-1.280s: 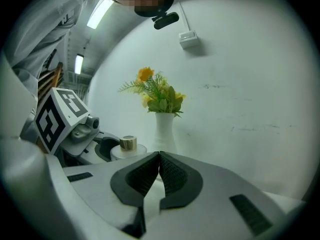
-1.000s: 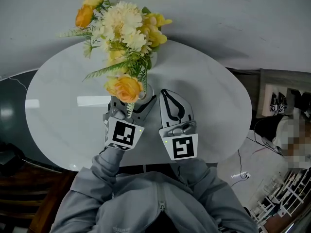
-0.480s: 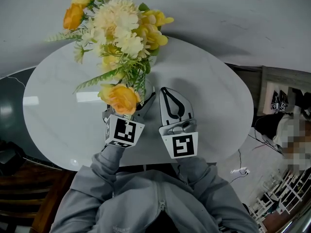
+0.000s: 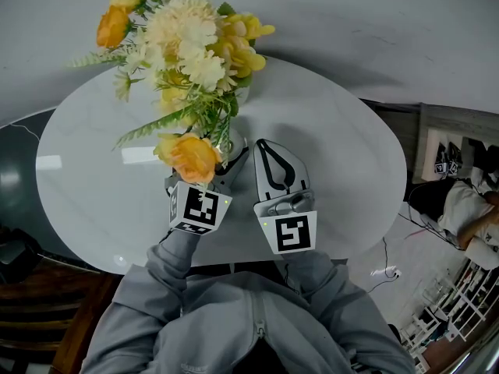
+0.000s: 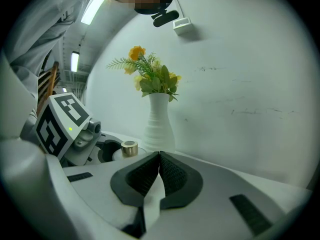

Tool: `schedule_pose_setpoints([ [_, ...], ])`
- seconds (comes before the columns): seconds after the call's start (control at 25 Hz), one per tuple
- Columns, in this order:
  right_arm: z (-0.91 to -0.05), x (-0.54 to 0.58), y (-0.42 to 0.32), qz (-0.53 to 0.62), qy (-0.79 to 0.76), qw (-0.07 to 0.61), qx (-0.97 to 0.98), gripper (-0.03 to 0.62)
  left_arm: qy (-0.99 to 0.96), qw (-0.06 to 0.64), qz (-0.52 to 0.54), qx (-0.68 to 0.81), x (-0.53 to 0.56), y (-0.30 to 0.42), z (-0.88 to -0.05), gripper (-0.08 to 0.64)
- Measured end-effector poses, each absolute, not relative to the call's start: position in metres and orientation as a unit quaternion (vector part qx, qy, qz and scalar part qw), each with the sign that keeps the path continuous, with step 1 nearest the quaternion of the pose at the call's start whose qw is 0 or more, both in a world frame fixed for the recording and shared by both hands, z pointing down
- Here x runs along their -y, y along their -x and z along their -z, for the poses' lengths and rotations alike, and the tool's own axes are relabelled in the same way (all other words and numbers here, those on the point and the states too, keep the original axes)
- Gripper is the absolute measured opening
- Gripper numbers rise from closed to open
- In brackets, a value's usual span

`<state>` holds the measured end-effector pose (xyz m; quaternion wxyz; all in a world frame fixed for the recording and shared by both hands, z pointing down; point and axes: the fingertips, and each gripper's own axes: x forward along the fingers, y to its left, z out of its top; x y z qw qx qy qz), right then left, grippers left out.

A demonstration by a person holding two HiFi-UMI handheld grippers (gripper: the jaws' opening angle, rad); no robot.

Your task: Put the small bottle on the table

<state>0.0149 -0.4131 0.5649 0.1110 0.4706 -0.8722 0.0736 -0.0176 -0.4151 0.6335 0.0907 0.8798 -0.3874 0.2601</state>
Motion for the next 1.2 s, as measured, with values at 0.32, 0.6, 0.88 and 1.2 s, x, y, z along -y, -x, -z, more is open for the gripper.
schedule_pose_setpoints([
  [0.32, -0.559, 0.407, -0.013, -0.068, -0.469, 0.108, 0.874, 0.026, -0.882, 0.085, -0.264, 0.381, 0.415, 0.017, -0.636, 0.334],
  [0.6, -0.542, 0.395, -0.016, -0.055, -0.472, 0.103, 0.874, 0.026, -0.876, 0.083, -0.261, 0.396, 0.406, 0.023, -0.632, 0.345],
  [0.88, -0.509, 0.371, -0.016, -0.037, -0.475, 0.095, 0.874, 0.026, -0.865, 0.072, -0.246, 0.432, 0.383, 0.039, -0.6, 0.345],
  [1.2, -0.455, 0.34, -0.01, -0.009, -0.478, 0.08, 0.875, 0.026, -0.855, 0.052, -0.202, 0.474, 0.354, 0.054, -0.529, 0.112],
])
